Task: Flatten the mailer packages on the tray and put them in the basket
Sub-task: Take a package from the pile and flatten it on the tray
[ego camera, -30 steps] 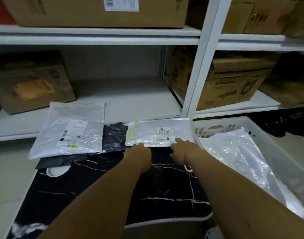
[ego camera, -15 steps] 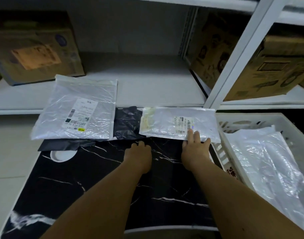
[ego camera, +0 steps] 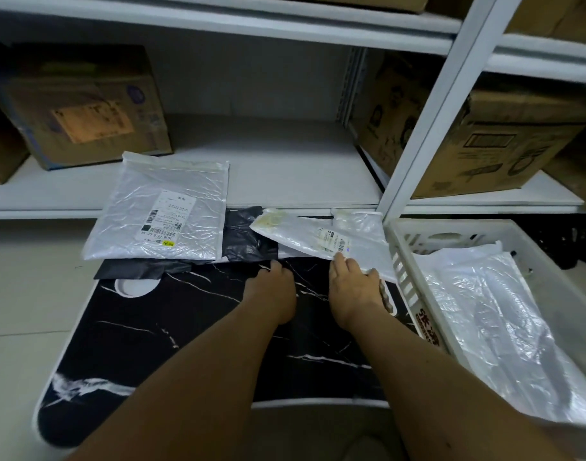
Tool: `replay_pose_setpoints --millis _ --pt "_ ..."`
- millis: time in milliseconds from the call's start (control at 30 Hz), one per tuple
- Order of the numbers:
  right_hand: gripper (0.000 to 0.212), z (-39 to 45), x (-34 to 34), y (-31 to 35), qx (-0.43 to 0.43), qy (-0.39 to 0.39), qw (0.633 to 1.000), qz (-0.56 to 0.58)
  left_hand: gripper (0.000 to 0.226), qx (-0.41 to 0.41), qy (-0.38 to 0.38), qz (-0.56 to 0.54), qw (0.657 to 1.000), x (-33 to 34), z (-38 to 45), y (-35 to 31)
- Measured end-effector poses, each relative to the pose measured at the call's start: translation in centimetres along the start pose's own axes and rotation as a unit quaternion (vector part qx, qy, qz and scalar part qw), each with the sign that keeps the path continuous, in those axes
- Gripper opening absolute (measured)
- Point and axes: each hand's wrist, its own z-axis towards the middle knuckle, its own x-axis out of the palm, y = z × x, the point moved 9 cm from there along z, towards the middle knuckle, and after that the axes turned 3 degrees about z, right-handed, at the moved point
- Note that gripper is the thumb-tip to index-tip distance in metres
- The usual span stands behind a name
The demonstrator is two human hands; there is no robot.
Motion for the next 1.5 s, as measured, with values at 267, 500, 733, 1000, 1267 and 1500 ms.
replay_pose_setpoints --millis 267,500,733,1000,1267,1500 --pt "0.067 -6.6 1.2 5.6 -0.057 -0.002 0.995 0.085 0.036 -0.063 -0.056 -0.004 0.996 -0.6 -6.5 2.0" --pt "0.052 -11.5 1.5 14.0 -0.13 -0.056 0.988 0.059 0.032 -0.108 0.02 -0.011 0.994 3.6 -10.8 5.6" --pt "0.037 -13.3 1.6 16.6 -0.186 -0.066 0.977 0.084 0.032 -0.137 0.029 -0.029 0.99 5.3 -12.5 8.0" --pt "0.035 -10.6 -0.2 12.6 -0.098 -0.107 0.966 0.214 0.04 -0.106 -0.047 0.019 0.993 4.1 -11.2 5.9" --pt "0.066 -7.5 1.8 9.4 -0.031 -0.101 0.972 0.209 0.076 -0.027 -0.057 0.068 0.996 6.3 -8.5 1.9" --pt "0.063 -6.4 5.7 9.4 -0.028 -0.053 0.974 0.218 0.077 -0.014 -0.026 0.085 0.996 9.3 -7.8 1.9"
